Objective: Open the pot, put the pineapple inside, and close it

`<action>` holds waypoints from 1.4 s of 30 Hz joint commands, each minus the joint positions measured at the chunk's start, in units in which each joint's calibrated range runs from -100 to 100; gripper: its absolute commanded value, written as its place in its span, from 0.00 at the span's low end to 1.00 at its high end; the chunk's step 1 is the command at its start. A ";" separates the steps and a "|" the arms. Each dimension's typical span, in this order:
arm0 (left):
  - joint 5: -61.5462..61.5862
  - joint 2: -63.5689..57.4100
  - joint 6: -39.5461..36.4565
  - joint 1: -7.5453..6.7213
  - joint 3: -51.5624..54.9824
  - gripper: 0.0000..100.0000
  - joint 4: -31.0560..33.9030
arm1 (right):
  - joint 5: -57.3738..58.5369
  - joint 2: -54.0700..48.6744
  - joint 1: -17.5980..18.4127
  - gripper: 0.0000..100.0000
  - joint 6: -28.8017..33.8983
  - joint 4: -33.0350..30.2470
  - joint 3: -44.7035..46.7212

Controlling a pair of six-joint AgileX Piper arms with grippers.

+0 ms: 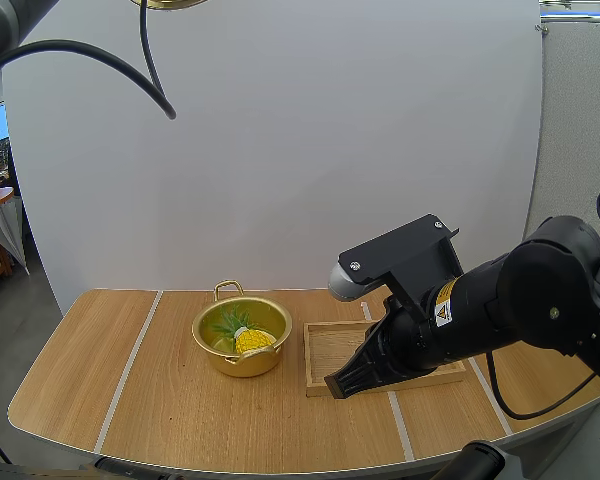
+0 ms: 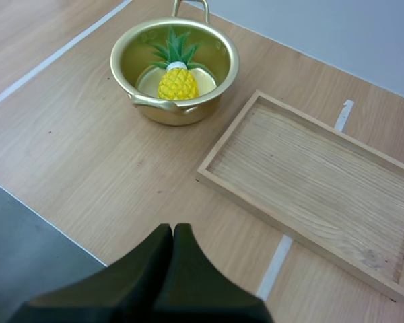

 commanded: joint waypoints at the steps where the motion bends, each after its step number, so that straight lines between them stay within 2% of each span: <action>1: -1.35 -0.27 -0.29 -0.08 -0.58 0.00 0.05 | -0.07 -1.41 -0.10 0.00 0.00 0.68 0.12; 8: -1.35 -0.27 -0.29 -0.08 -0.58 0.00 0.05 | -3.12 -5.47 -0.10 0.00 0.43 0.73 0.12; 15: -1.35 -0.27 -0.29 -0.08 -0.58 0.00 0.05 | -3.12 -9.44 -1.66 0.00 0.74 1.45 0.12; 27: 0.00 -0.27 -0.39 -0.08 -0.58 0.00 -0.95 | -1.22 -9.44 -2.32 0.00 0.74 1.45 0.12; 29: 7.55 -0.66 -1.56 -0.08 -0.58 0.00 -1.10 | -1.22 -9.44 -2.48 0.00 0.74 1.45 0.12; 32: 29.12 -2.43 -1.66 -0.08 -0.58 0.00 -0.32 | -1.01 -9.44 -2.48 0.00 0.36 1.45 0.12; 35: 45.34 -3.10 -1.69 -0.08 -0.58 0.00 -2.67 | -1.01 -9.44 -2.48 0.00 0.36 1.15 0.12; 40: 64.95 -3.60 -1.69 -0.08 -0.58 0.00 -2.47 | -1.01 -9.44 -2.48 0.00 0.36 1.15 0.12; 42: 67.31 -3.60 -1.69 -0.08 -0.58 0.00 -2.30 | -1.01 -9.44 -2.48 0.00 0.36 1.15 0.12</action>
